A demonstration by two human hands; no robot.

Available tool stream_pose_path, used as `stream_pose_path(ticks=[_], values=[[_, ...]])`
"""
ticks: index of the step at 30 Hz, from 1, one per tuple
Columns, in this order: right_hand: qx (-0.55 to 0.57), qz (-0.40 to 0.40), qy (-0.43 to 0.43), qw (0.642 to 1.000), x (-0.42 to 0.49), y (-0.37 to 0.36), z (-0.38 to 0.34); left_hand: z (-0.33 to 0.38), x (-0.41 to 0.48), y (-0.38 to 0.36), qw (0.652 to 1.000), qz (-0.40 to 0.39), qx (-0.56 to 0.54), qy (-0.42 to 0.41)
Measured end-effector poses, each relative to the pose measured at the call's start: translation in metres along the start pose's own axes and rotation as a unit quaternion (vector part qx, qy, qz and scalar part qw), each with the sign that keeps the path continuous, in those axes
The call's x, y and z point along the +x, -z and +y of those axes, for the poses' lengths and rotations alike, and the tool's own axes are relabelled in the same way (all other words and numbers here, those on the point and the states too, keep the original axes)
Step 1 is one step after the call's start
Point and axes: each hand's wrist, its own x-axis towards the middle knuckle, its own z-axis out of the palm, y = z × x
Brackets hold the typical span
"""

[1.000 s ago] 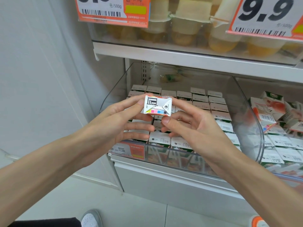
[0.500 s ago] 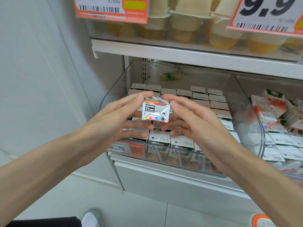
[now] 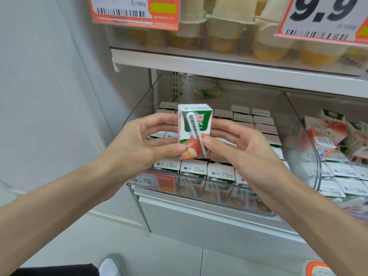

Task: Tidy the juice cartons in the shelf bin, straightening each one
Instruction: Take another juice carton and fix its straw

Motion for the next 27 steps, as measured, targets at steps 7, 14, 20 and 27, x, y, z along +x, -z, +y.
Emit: stream_pose_path(ticks=[7,14,20,27], values=[[-0.004,-0.072,-0.003,0.997,-0.0024,-0.0072,-0.0047,-0.0041,0.0006,-0.0039,0.998,0.063,0.008,-0.030],[-0.021,-0.073,-0.010,0.997,-0.0003,-0.0041,-0.0054,-0.0048,0.0015,-0.0045,0.997,0.071,0.005,-0.040],[0.038,-0.047,-0.060,0.996,0.0034,-0.0064,0.0017,-0.0008,0.0007,-0.0056,0.998,0.050,0.001,-0.043],[0.037,-0.020,-0.002,0.999,0.0025,-0.0036,0.0023,-0.0029,0.0010,-0.0043,0.997,0.029,0.035,-0.067]])
